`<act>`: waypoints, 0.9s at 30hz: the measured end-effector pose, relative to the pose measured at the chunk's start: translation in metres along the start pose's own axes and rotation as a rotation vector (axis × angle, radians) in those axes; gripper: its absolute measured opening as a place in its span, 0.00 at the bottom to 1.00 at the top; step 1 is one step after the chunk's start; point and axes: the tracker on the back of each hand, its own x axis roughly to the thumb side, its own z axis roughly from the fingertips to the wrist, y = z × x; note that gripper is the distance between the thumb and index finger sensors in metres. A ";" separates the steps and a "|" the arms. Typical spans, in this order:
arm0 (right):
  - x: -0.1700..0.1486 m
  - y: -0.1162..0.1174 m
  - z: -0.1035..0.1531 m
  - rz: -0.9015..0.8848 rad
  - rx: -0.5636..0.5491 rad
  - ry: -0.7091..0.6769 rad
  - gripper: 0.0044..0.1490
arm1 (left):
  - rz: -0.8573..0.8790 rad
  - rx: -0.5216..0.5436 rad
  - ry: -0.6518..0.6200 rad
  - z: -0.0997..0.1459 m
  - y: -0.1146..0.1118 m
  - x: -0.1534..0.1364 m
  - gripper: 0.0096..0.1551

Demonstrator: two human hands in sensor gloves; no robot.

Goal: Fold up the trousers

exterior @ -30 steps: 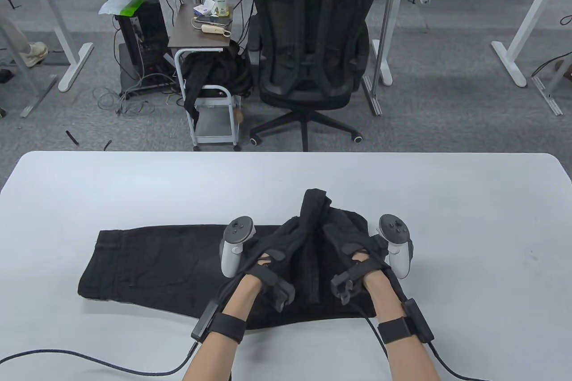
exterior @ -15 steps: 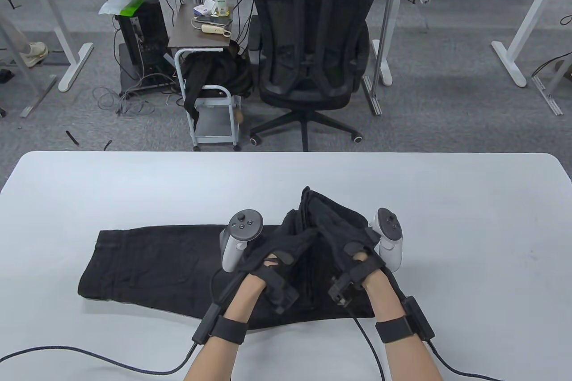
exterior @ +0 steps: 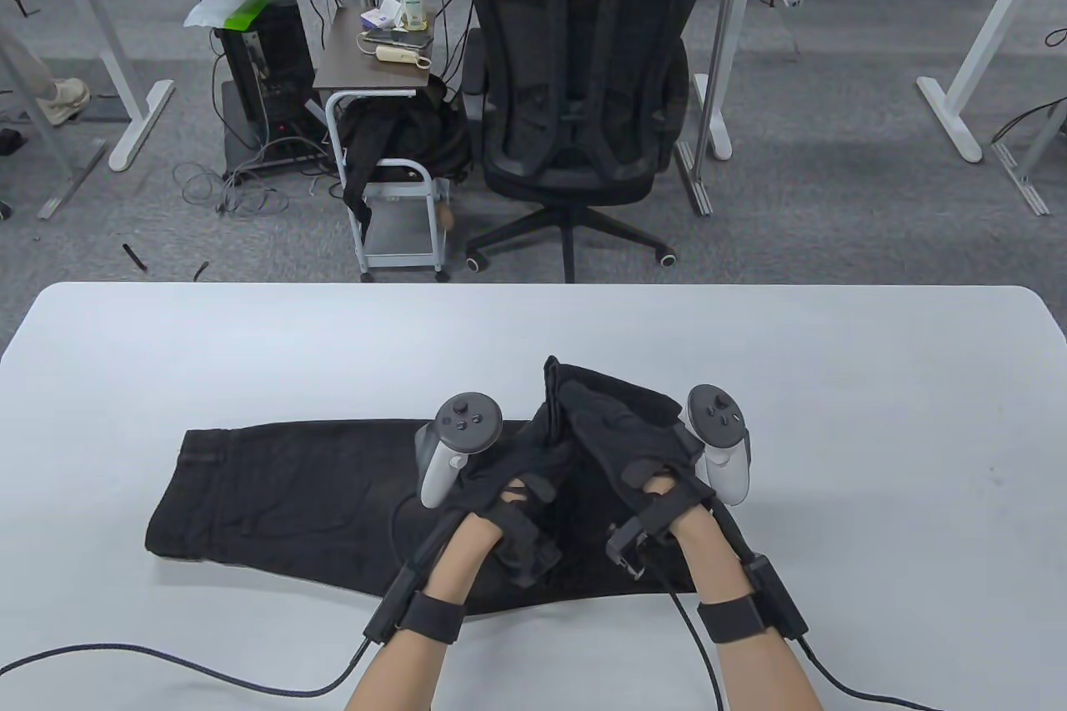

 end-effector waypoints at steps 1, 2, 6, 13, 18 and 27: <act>-0.002 -0.005 0.001 0.006 -0.040 -0.010 0.44 | 0.013 0.005 -0.015 0.002 0.003 0.004 0.40; -0.003 -0.008 0.001 0.008 -0.067 -0.015 0.44 | 0.020 0.009 -0.029 0.004 0.005 0.007 0.40; -0.008 -0.019 0.001 0.034 -0.138 0.004 0.47 | 0.039 0.041 -0.081 0.017 0.018 0.027 0.40; -0.020 -0.031 0.001 0.052 -0.182 0.051 0.48 | 0.005 0.131 -0.098 0.043 0.063 0.056 0.40; -0.026 -0.036 0.000 0.052 -0.187 0.068 0.48 | -0.092 0.232 -0.063 0.068 0.113 0.076 0.41; -0.035 -0.037 -0.003 0.042 -0.168 0.100 0.48 | -0.177 0.400 0.073 0.111 0.199 0.071 0.40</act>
